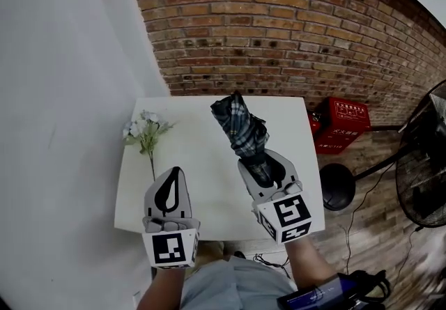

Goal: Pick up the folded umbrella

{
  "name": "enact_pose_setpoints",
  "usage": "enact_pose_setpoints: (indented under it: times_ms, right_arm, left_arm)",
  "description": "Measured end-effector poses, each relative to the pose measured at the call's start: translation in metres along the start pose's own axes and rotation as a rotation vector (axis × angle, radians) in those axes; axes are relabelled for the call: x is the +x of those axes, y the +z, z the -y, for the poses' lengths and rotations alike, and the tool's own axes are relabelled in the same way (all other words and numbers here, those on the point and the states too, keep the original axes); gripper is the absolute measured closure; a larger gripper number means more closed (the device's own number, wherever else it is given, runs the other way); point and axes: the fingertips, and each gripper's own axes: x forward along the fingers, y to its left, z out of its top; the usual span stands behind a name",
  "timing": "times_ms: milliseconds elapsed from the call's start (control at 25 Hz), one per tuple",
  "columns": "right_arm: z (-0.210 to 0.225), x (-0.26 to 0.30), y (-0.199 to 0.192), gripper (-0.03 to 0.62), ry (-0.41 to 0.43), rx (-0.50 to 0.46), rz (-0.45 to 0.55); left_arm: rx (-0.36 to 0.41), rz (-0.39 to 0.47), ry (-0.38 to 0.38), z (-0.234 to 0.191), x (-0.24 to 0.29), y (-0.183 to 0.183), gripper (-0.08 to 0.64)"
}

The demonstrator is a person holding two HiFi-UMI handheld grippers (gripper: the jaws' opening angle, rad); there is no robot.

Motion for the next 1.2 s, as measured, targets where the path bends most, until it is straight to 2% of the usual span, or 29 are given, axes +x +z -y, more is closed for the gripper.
enact_pose_setpoints:
  times_ms: [560, 1200]
  right_arm:
    - [-0.001, -0.054, 0.05, 0.403, -0.046, -0.043, 0.144]
    - [0.006, -0.079, 0.071, 0.402, -0.078, -0.073, 0.226]
  left_arm:
    - [0.033, 0.093, 0.006, 0.009, -0.025, 0.044, 0.552]
    - [0.057, 0.17, 0.016, 0.015, -0.032, 0.075, 0.554]
